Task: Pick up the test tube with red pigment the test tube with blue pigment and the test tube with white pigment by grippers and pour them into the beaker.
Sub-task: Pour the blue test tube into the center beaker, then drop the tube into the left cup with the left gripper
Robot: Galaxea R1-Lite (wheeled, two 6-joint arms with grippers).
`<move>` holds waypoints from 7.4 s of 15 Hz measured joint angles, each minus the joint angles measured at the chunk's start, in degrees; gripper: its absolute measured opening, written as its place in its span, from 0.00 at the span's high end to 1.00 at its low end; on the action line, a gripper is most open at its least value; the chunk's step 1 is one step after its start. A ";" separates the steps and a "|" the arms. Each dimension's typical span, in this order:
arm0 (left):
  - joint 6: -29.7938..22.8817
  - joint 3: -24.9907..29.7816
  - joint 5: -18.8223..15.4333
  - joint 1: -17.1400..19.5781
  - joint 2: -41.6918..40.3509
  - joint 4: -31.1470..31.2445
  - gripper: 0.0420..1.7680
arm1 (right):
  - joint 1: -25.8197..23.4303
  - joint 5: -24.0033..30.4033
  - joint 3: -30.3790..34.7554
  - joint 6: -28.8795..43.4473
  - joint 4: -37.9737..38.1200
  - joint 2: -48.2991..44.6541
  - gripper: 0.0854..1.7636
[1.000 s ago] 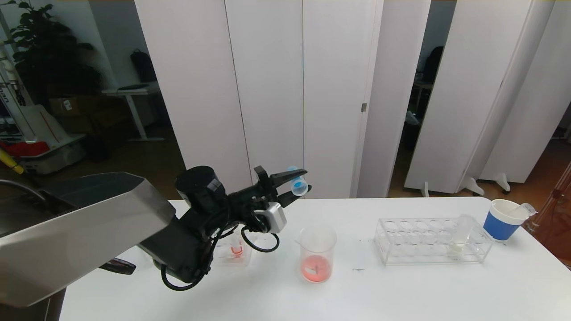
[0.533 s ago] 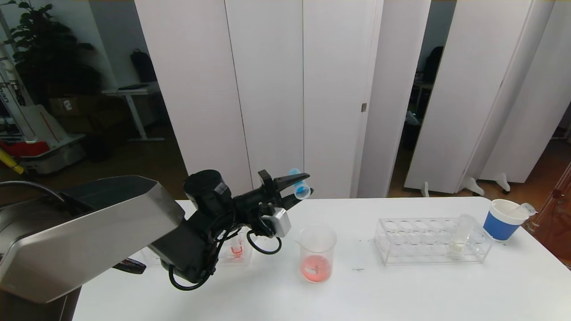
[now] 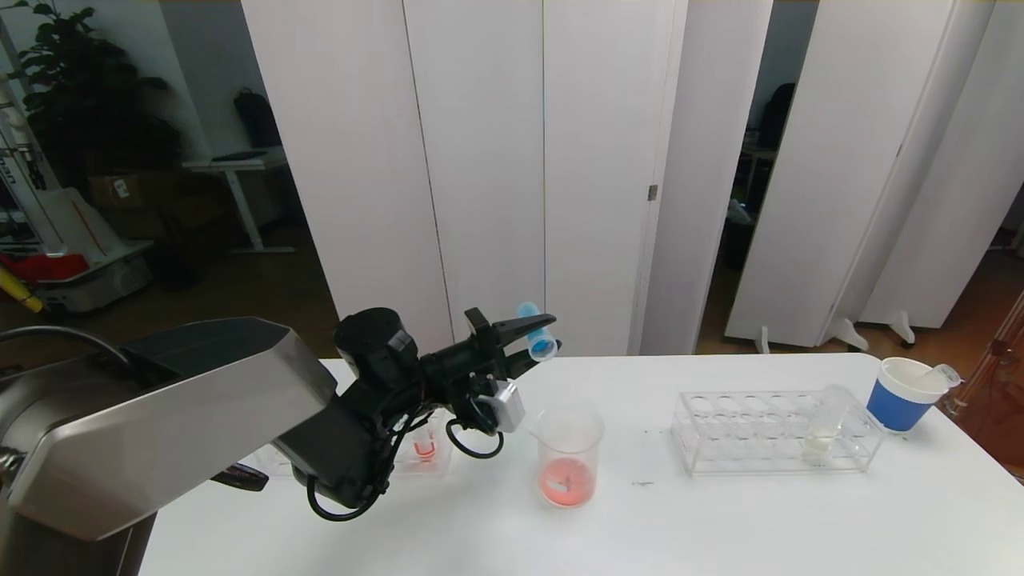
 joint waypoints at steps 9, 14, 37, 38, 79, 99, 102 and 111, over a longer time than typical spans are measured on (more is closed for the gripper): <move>1.68 -1.44 -0.13 0.00 0.00 0.00 0.69 | 0.00 0.00 0.00 0.00 0.02 0.00 0.01; 1.90 -1.38 -0.06 0.06 0.00 0.00 0.69 | 0.00 -0.02 0.00 0.00 0.00 0.00 0.01; 3.17 -2.79 1.10 -2.45 -1.28 0.00 0.69 | 0.00 0.00 0.00 0.00 0.00 0.00 0.01; 3.25 -2.95 1.16 -2.51 -1.30 0.00 0.69 | 0.00 0.02 0.00 0.00 0.00 0.00 0.01; -1.07 5.99 9.40 2.54 -8.66 1.41 0.69 | 0.00 -0.02 0.00 0.00 0.00 0.00 0.01; -30.66 -0.22 66.67 -4.55 -27.65 41.74 0.69 | 0.00 0.00 0.00 0.00 0.00 0.00 0.01; -45.92 -0.72 66.63 -4.16 -31.57 50.23 0.69 | 0.00 0.00 0.00 0.00 0.02 0.00 0.01; -74.33 -1.74 65.89 -2.26 -39.36 65.20 0.69 | 0.00 0.00 0.00 0.00 0.00 0.00 0.01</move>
